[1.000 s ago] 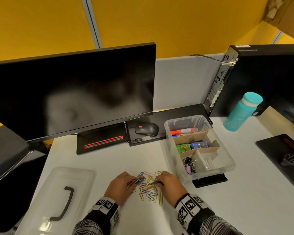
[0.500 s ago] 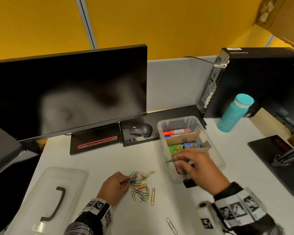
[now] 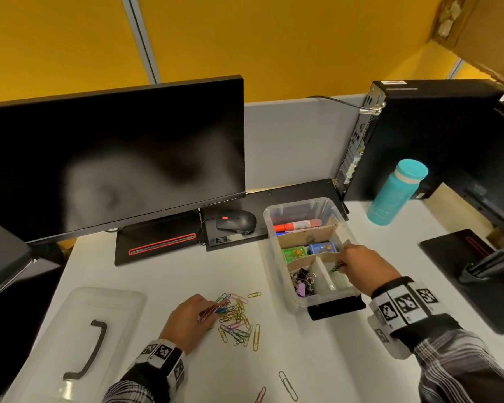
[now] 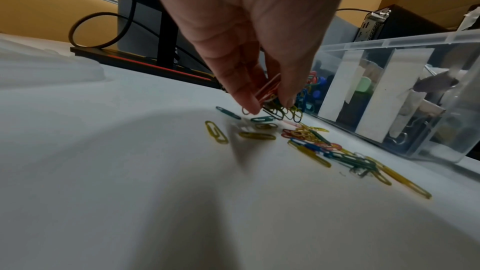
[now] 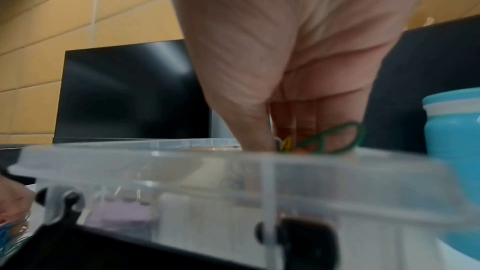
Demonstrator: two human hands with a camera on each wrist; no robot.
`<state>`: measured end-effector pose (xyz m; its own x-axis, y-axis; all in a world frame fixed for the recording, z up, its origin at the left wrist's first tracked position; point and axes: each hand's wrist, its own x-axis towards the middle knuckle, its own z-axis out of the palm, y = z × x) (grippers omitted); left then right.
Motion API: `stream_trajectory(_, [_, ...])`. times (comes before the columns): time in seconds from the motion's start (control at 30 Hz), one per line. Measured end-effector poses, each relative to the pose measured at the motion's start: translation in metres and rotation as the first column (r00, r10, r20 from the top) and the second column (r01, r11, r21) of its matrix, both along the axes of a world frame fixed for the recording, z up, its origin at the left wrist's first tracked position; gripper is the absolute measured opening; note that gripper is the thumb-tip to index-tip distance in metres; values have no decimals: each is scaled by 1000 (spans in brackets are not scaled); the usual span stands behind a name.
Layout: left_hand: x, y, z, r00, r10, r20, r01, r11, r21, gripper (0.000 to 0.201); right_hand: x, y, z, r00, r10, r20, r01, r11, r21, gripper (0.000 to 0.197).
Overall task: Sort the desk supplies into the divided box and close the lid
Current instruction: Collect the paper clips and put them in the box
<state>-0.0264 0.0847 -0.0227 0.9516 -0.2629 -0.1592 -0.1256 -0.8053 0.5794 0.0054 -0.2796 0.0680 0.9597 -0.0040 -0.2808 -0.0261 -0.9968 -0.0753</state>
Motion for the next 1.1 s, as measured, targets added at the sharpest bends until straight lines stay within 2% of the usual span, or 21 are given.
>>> stream_trajectory(0.1, [-2, 0, 1, 1000, -1, 4, 1, 1000, 1, 20, 10, 7, -7, 995, -17, -103, 17, 1000, -5, 27])
stream_trajectory(0.2, [-7, 0, 1, 1000, -1, 17, 1, 1000, -6, 21, 10, 4, -13, 983, 23, -181, -6, 996, 91, 31])
stream_trajectory(0.3, [-15, -1, 3, 999, 4, 34, -3, 999, -43, 20, 1, -6, -11, 987, 24, -161, 4, 986, 169, 32])
stream_trajectory(0.33, [-18, -2, 5, 999, 9, 38, -7, 998, -57, 20, -3, -9, -8, 995, 13, -103, 7, 981, 192, 32])
stream_trajectory(0.4, [-22, -4, 11, 998, 22, 51, -17, 995, -94, 19, -14, -17, -2, 990, -58, 128, 11, 941, 339, 30])
stream_trajectory(0.47, [-26, -8, 22, 996, 27, 81, -16, 990, -140, 20, -29, -25, 1, 899, -197, 392, -20, 874, 486, 28])
stream_trajectory(0.53, [-28, -17, 41, 992, 11, 124, 10, 987, -163, 21, -44, -34, -4, 818, -283, 500, 11, 878, 479, 32])
stream_trajectory(0.57, [-29, -24, 54, 988, -11, 155, 37, 985, -167, 21, -51, -37, -13, 821, -291, 492, 40, 888, 458, 36])
stream_trajectory(0.63, [-29, -44, 81, 970, -79, 229, 119, 978, -169, 22, -61, -41, -31, 879, -259, 400, 57, 891, 451, 45])
stream_trajectory(0.7, [-25, -72, 107, 946, -161, 281, 209, 967, -147, 21, -66, -42, -44, 919, -211, 334, 15, 863, 505, 50])
stream_trajectory(0.77, [-16, -107, 125, 924, -225, 311, 266, 959, -98, 20, -66, -43, -51, 919, -198, 340, -22, 836, 548, 57])
stream_trajectory(0.9, [4, -183, 141, 873, -335, 354, 346, 938, 34, 24, -65, -44, -56, 925, -240, 294, -6, 765, 643, 50])
stream_trajectory(1.0, [17, -230, 138, 869, -424, 257, 384, 903, 193, 30, -66, -50, -59, 927, -274, 255, 0, 680, 733, 51])
stream_trajectory(1.1, [30, -260, 128, 857, -504, 107, 444, 827, 344, 30, -70, -58, -64, 933, -298, 200, 22, 606, 795, 53])
